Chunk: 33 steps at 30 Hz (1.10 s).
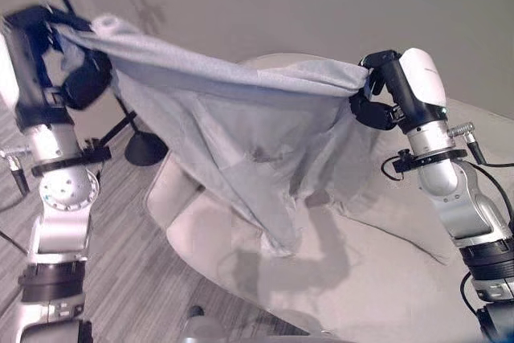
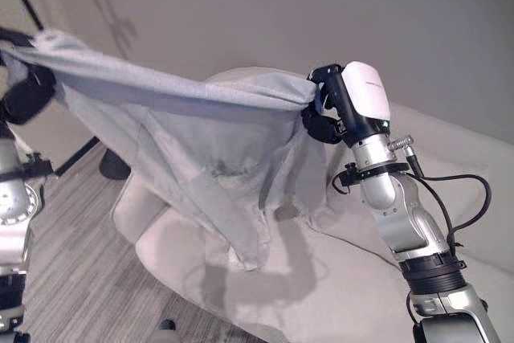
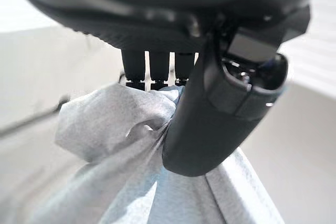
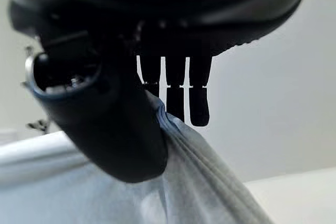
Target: Hang the clothes on the sofa on the clothes rack.
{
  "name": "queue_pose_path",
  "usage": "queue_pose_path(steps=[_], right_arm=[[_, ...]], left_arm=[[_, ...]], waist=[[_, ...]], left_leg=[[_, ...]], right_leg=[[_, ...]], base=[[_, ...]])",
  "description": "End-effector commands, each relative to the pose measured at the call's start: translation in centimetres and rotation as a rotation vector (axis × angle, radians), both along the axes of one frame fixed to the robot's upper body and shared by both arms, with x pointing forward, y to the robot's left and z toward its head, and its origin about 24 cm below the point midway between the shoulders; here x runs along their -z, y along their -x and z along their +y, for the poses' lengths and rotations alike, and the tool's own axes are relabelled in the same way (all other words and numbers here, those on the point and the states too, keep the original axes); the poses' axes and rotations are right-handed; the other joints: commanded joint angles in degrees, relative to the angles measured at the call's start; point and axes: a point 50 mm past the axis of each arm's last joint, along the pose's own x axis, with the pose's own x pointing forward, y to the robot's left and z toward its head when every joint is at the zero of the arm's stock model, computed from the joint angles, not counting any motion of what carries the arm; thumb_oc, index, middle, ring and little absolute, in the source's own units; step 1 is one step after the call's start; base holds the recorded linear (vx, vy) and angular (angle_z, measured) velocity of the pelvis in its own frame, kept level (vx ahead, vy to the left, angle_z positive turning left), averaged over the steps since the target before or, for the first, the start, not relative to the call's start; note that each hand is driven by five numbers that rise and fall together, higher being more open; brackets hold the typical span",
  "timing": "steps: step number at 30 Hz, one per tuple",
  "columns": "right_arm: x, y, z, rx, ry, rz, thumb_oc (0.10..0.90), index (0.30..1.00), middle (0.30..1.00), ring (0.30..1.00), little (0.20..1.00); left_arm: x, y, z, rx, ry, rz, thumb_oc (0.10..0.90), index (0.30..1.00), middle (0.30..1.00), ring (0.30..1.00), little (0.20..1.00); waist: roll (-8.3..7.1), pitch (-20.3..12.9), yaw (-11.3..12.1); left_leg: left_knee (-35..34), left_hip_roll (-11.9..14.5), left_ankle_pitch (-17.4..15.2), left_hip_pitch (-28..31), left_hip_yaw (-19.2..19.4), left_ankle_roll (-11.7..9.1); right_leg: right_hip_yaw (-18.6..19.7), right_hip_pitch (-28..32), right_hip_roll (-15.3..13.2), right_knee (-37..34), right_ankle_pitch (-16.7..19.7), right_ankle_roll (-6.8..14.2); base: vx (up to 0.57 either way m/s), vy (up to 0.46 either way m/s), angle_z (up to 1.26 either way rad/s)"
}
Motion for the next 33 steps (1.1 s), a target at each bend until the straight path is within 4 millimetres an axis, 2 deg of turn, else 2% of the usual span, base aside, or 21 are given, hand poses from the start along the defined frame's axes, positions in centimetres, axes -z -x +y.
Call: queue_pose_path(steps=[1, 2, 3, 4, 5, 6, 7, 9, 13, 14, 15, 16, 19, 20, 23, 26, 29, 30, 31, 32, 33], right_arm=[[-7.9, -0.2, -0.8, 0.068, 0.034, -0.319, 0.400, 0.300, 0.300, 0.300, 0.300], [-8.7, -0.3, -0.8, 0.068, 0.026, -0.339, 0.400, 0.300, 0.300, 0.300, 0.300], [-8.7, -0.3, -0.8, 0.068, 0.026, -0.340, 0.400, 0.300, 0.300, 0.300, 0.300], [-10.0, -0.3, -1.0, 0.070, 0.019, -0.367, 0.400, 0.300, 0.300, 0.300, 0.300], [-10.6, -0.3, -1.2, 0.073, 0.026, -0.376, 0.400, 0.300, 0.300, 0.300, 0.300], [-10.7, -0.4, -1.2, 0.072, 0.026, -0.378, 0.400, 0.300, 0.300, 0.300, 0.300], [-12.1, -0.3, -1.8, 0.096, 0.043, -0.410, 0.400, 0.300, 0.300, 0.300, 0.300], [-12.9, -0.2, -2.4, 0.134, 0.080, -0.413, 0.400, 0.300, 0.300, 0.300, 0.300], [-15.0, 0.3, -2.5, 0.130, 0.048, -0.484, 0.400, 0.300, 0.300, 0.300, 0.300], [-15.5, 0.5, -2.9, 0.143, 0.061, -0.492, 0.400, 0.300, 0.300, 0.300, 0.300], [-15.9, 0.7, -3.3, 0.159, 0.066, -0.498, 0.400, 0.300, 0.300, 0.300, 0.300], [-16.0, 0.8, -3.4, 0.161, 0.067, -0.499, 0.400, 0.300, 0.300, 0.300, 0.300], [-15.7, 0.8, -3.2, 0.150, 0.071, -0.485, 0.400, 0.300, 0.300, 0.300, 0.300], [-15.0, 0.7, -3.3, 0.149, 0.063, -0.472, 0.400, 0.300, 0.300, 0.300, 0.300], [-14.6, 0.6, -3.6, 0.157, 0.056, -0.459, 0.400, 0.300, 0.300, 0.300, 0.300], [-14.2, 0.7, -4.1, 0.179, 0.068, -0.448, 0.400, 0.300, 0.300, 0.300, 0.300], [-13.7, 0.9, -4.9, 0.217, 0.081, -0.429, 0.400, 0.300, 0.300, 0.300, 0.300], [-13.1, 1.0, -5.6, 0.264, 0.104, -0.409, 0.400, 0.300, 0.300, 0.300, 0.300], [-13.0, 1.1, -5.7, 0.269, 0.101, -0.408, 0.400, 0.300, 0.300, 0.300, 0.300], [-13.0, 1.2, -5.9, 0.293, 0.098, -0.418, 0.400, 0.300, 0.300, 0.300, 0.300], [-13.2, 1.1, -5.7, 0.287, 0.097, -0.430, 0.400, 0.300, 0.300, 0.300, 0.300]], left_arm=[[-7.2, 2.2, -1.3, -0.017, -0.132, -0.357, 0.400, 0.300, 0.300, 0.300, 0.300], [-7.9, 2.1, -1.6, -0.012, -0.147, -0.368, 0.400, 0.300, 0.300, 0.300, 0.300], [-7.9, 2.1, -1.6, -0.011, -0.148, -0.369, 0.400, 0.300, 0.300, 0.300, 0.300], [-8.7, 1.7, -1.6, -0.015, -0.161, -0.362, 0.400, 0.300, 0.300, 0.300, 0.300], [-8.9, 1.5, -1.6, -0.017, -0.161, -0.358, 0.400, 0.300, 0.300, 0.300, 0.300], [-9.0, 1.5, -1.5, -0.018, -0.160, -0.359, 0.400, 0.300, 0.300, 0.300, 0.300], [-9.0, 1.4, -1.2, -0.024, -0.150, -0.347, 0.400, 0.300, 0.300, 0.300, 0.300], [-8.1, 1.2, -0.3, -0.051, -0.124, -0.307, 0.400, 0.300, 0.300, 0.300, 0.300], [-6.9, 1.3, 1.3, -0.076, -0.060, -0.284, 0.400, 0.300, 0.300, 0.300, 0.300], [-6.4, 1.0, 1.3, -0.069, -0.041, -0.267, 0.400, 0.300, 0.300, 0.300, 0.300], [-6.2, 0.6, 1.2, -0.060, -0.029, -0.255, 0.400, 0.300, 0.300, 0.300, 0.300], [-6.3, 0.6, 1.2, -0.059, -0.028, -0.256, 0.400, 0.300, 0.300, 0.300, 0.300], [-5.8, 0.4, 0.9, -0.047, -0.019, -0.248, 0.400, 0.300, 0.300, 0.300, 0.300], [-5.3, 0.5, 1.1, -0.050, -0.002, -0.243, 0.400, 0.300, 0.300, 0.300, 0.300], [-5.0, 0.5, 1.5, -0.057, 0.025, -0.243, 0.400, 0.300, 0.300, 0.300, 0.300], [-5.1, 0.2, 1.5, -0.066, 0.026, -0.241, 0.400, 0.300, 0.300, 0.300, 0.300], [-5.5, -0.5, 0.4, -0.023, 0.005, -0.229, 0.400, 0.300, 0.300, 0.300, 0.300], [-5.8, -0.8, -0.3, -0.003, -0.017, -0.226, 0.400, 0.300, 0.300, 0.300, 0.300], [-5.9, -0.9, -0.4, 0.001, -0.021, -0.226, 0.400, 0.300, 0.300, 0.300, 0.300], [-6.3, -1.1, -0.8, 0.013, -0.041, -0.225, 0.400, 0.300, 0.300, 0.300, 0.300], [-6.4, -1.1, -0.8, 0.011, -0.052, -0.224, 0.400, 0.300, 0.300, 0.300, 0.300]], waist=[[2.88, -4.82, 1.59], [2.87, -4.60, 1.87], [2.85, -4.54, 1.91], [2.70, -4.46, 2.16], [2.43, -4.24, 2.33], [2.44, -4.23, 2.32], [1.51, -3.98, 2.80], [-0.89, -4.70, 4.18], [-1.19, -5.12, 4.95], [-0.89, -5.22, 4.67], [-0.52, -4.85, 3.86], [-0.45, -4.81, 3.87], [-0.14, -4.48, 2.83], [-0.72, -4.62, 2.44], [-0.85, -5.57, 1.40], [0.40, -6.46, -0.39], [2.47, -8.10, -1.86], [2.49, -8.78, -2.95], [1.84, -8.71, -2.81], [1.78, -8.28, -2.88], [2.30, -7.89, -2.91]], left_leg=[[-10.91, 0.88, -2.29, 7.55, 1.61, 1.84], [-10.91, 0.18, -1.83, 6.92, 1.06, 2.41], [-10.91, 0.18, -1.84, 6.93, 1.09, 2.39], [-10.91, -0.95, -0.08, 5.37, -0.23, 3.57], [-10.91, -1.27, 0.48, 4.75, -0.65, 3.68], [-10.91, -1.20, 0.43, 4.68, -0.65, 3.55], [-10.91, -2.64, 2.45, 2.85, -1.55, 3.74], [-10.91, -4.66, 2.36, 2.03, -2.17, 3.40], [-10.91, -5.35, 3.47, 0.37, -1.74, 2.69], [-10.91, -5.06, 4.67, -0.63, 0.69, 2.03], [-10.60, -4.08, 5.68, -1.60, 3.74, 2.07], [-10.71, -4.13, 6.10, -1.81, 3.71, 2.16], [-8.77, 0.45, 5.52, -2.43, 7.58, 1.66], [-7.81, 5.04, 5.59, -1.88, 6.19, 0.87], [-8.55, 12.83, 8.91, -0.76, 3.85, -0.69], [-10.54, 18.08, 13.78, -1.02, 3.97, -3.41], [-10.91, 16.95, 10.49, -1.38, 8.32, -4.90], [-10.91, 13.06, 7.28, -1.18, 9.08, -4.45], [-10.91, 12.37, 7.17, -1.12, 9.16, -4.13], [-10.91, 7.70, 3.30, 0.77, 9.69, -1.52], [-10.91, 6.62, 2.54, 1.58, 10.74, -0.45]], right_leg=[[4.35, -2.10, 4.40, 2.69, -10.99, 8.07], [5.50, -1.94, 6.27, 5.74, -14.01, 7.05], [5.58, -2.06, 6.21, 5.99, -14.17, 7.02], [6.93, -1.38, 11.94, 11.58, -19.50, 4.95], [7.28, -2.00, 14.47, 14.47, -22.76, 4.25], [7.31, -2.29, 14.42, 15.02, -23.22, 4.11], [8.12, -3.41, 20.07, 18.07, -26.27, 3.70], [10.15, -1.35, 23.88, 11.13, -30.48, 0.93], [12.52, 2.31, 25.17, 0.46, -27.87, 0.55], [11.20, 3.60, 25.12, -3.12, -26.75, 0.90], [9.85, 3.85, 24.63, -3.99, -26.17, 1.13], [9.72, 3.65, 24.60, -4.01, -25.91, 1.09], [8.58, 3.05, 22.49, -4.01, -24.82, 1.79], [8.24, 2.75, 20.57, -3.98, -24.21, 2.10], [8.50, 3.08, 17.94, -4.01, -24.82, 3.19], [7.83, 4.16, 16.11, -4.01, -25.31, 4.67], [5.36, 5.27, 12.75, -4.01, -22.78, 6.54], [4.15, 5.82, 7.73, -2.68, -17.18, 8.22], [4.11, 5.92, 7.06, -2.75, -16.97, 8.49], [3.75, 5.10, 1.12, 1.87, -8.22, 9.29], [2.75, 4.12, 0.03, 4.28, -7.44, 8.88]], base=[[-0.24, 0.389, 0.28], [-0.13, 0.239, 0.14], [-0.18, 0.287, 0.28], [-0.18, 0.236, 0.38], [-0.18, 0.226, 0.43], [-0.19, 0.134, 0.77], [-0.16, 0.115, 0.43], [-0.13, 0.072, 0.05], [-0.08, 0.057, 0.06], [-0.10, 0.198, -0.04], [-0.11, 0.167, 0.01], [-0.12, 0.159, 0.47], [-0.08, 0.257, 0.57], [0.00, 0.374, -0.04], [0.12, 0.367, 0.12], [0.13, 0.453, 0.22], [0.19, 0.623, 0.31], [0.23, 0.641, 0.23], [0.30, 0.802, 0.71], [0.20, 0.641, 0.69], [0.22, 0.798, 0.63]])
